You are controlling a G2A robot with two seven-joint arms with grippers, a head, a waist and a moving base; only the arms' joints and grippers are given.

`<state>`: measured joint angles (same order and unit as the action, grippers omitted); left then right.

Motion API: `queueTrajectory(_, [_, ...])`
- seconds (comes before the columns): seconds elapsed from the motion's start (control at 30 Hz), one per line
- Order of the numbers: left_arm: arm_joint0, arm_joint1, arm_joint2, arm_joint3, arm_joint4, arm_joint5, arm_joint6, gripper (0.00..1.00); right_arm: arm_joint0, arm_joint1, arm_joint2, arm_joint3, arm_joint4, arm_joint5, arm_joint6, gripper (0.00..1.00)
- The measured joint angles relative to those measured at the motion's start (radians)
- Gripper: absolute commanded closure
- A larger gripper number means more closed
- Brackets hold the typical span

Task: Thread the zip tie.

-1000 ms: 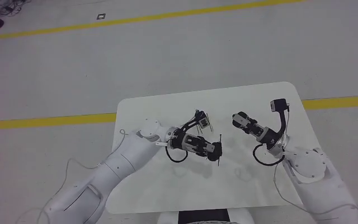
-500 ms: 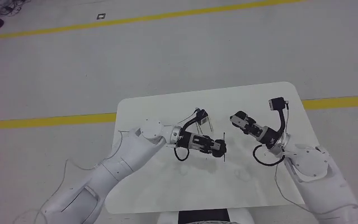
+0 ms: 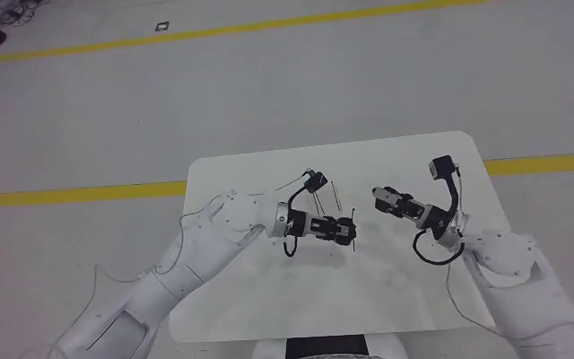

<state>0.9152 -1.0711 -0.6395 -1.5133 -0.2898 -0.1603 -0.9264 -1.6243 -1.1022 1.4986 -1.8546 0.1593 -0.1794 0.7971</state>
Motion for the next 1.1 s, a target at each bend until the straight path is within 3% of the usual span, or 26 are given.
queueTrajectory(0.13, [0.018,0.010,-0.004,-0.047,0.113,0.020,0.046,1.00,0.020,0.004,0.009,0.007,0.127,0.119,0.084,0.00])
queueTrajectory(0.3, [0.033,0.018,-0.011,-0.080,0.203,0.060,0.094,1.00,0.040,0.009,0.014,0.027,0.225,0.337,0.148,0.00])
queueTrajectory(0.57, [0.038,0.018,-0.011,-0.085,0.219,0.070,0.109,1.00,0.039,0.009,0.007,0.029,0.234,0.335,0.140,0.00])
queueTrajectory(0.63, [0.043,0.018,-0.010,-0.089,0.234,0.066,0.129,1.00,0.045,0.008,-0.001,0.038,0.274,0.379,0.156,0.00])
queueTrajectory(0.77, [0.049,0.022,-0.011,-0.117,0.311,0.093,0.162,1.00,0.080,0.014,-0.011,0.113,0.414,0.548,0.238,0.00])
queueTrajectory(0.9, [0.057,0.026,-0.011,-0.144,0.367,0.116,0.172,1.00,0.114,0.030,-0.054,0.201,0.524,0.519,0.266,0.00])
queueTrajectory(1.1, [0.071,0.030,-0.010,-0.176,0.455,0.124,0.197,1.00,0.156,0.073,-0.163,0.301,0.744,0.519,0.299,0.00])
